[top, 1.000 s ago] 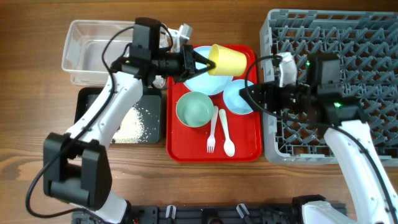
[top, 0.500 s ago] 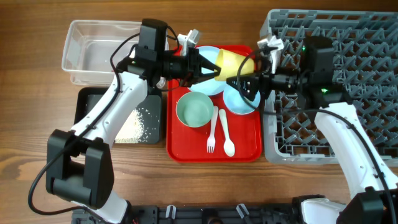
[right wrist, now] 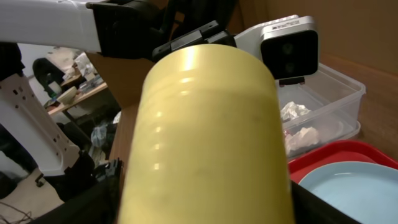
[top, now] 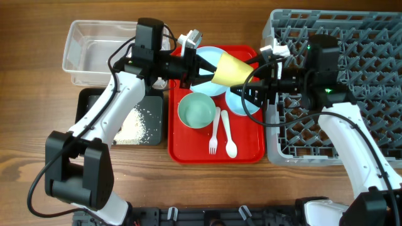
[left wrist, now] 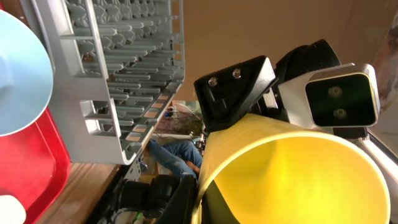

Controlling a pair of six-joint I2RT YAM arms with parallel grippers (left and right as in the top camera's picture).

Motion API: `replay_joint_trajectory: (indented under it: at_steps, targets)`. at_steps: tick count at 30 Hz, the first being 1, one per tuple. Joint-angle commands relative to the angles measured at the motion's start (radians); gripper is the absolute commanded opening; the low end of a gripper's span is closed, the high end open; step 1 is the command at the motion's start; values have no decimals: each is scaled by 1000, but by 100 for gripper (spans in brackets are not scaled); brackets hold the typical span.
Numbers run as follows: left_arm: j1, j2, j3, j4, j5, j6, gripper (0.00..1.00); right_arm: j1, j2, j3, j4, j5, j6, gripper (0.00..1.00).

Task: Sort waste into correct bins and load items into the dishwasher rack
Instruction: 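Hand the yellow cup from the left gripper to the right gripper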

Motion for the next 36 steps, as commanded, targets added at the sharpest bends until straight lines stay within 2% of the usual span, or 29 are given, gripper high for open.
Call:
replay_joint_trajectory:
  at_steps: [1,9,18,28,32,36]
  targets:
    - [8,5,8,2,-6,-3,4,9,1,20,13,-95,-27,74]
    - [8,5,8,2,-3,-2,4,9,1,20,19,-72,-10,70]
    - [8,5,8,1,-51,6,5,9,1,20,15,-8,49,58]
    - [7,5,8,1,-60,6,4,9,1,20,23,-8,49,59]
    - [7,5,8,1,-60,6,4,9,1,20,45,-8,65,66]
    - [7,5,8,1,-60,6,4,9,1,20,105,-8,102,66]
